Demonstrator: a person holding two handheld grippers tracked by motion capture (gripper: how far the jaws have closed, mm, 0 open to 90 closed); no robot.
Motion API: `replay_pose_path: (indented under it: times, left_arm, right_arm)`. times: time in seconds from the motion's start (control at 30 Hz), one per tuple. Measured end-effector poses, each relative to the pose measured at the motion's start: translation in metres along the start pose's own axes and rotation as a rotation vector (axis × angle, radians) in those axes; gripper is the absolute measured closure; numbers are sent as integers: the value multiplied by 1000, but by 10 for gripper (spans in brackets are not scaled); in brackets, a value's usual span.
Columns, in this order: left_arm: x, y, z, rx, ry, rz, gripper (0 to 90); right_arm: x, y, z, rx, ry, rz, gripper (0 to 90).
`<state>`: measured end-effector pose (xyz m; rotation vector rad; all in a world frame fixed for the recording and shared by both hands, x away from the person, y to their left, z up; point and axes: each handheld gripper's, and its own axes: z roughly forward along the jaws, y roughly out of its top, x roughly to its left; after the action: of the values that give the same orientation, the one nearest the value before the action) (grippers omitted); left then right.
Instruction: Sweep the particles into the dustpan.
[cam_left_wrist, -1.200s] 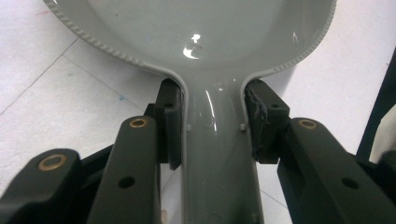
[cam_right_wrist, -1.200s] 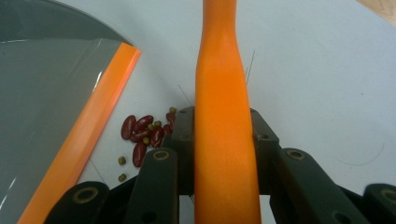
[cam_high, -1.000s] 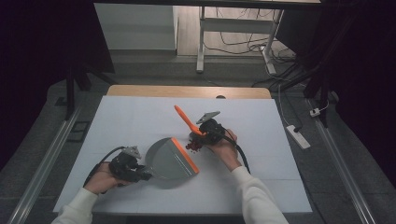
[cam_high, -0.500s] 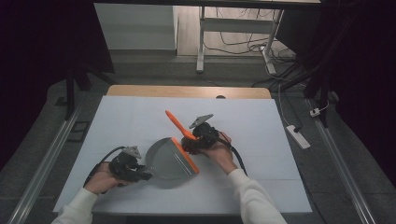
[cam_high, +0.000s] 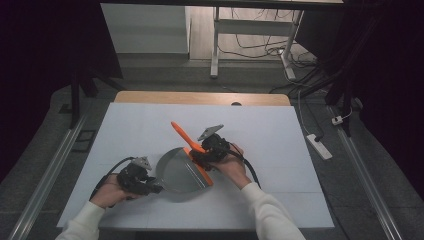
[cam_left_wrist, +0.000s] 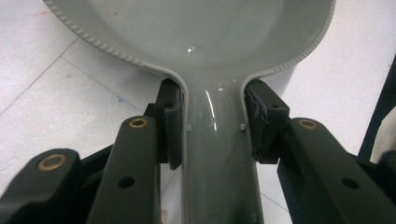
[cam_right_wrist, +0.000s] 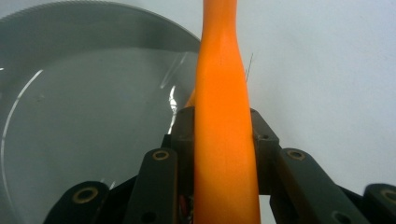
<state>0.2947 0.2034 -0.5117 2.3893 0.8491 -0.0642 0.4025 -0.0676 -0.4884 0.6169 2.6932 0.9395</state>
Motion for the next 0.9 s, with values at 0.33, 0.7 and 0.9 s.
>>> replay_pose_path:
  times: [0.33, 0.7, 0.9]
  left_arm:
    - [0, 0, 0, 0, 3, 1, 624]
    - [0, 0, 1, 1, 4, 2, 623]
    - [0, 0, 1, 1, 3, 1, 623]
  right_arm:
    - [19, 11, -3, -50, 104, -24, 704]
    - [-1, 9, -33, -114, -8, 25, 704]
    - [-11, 3, -31, -96, -35, 45, 703]
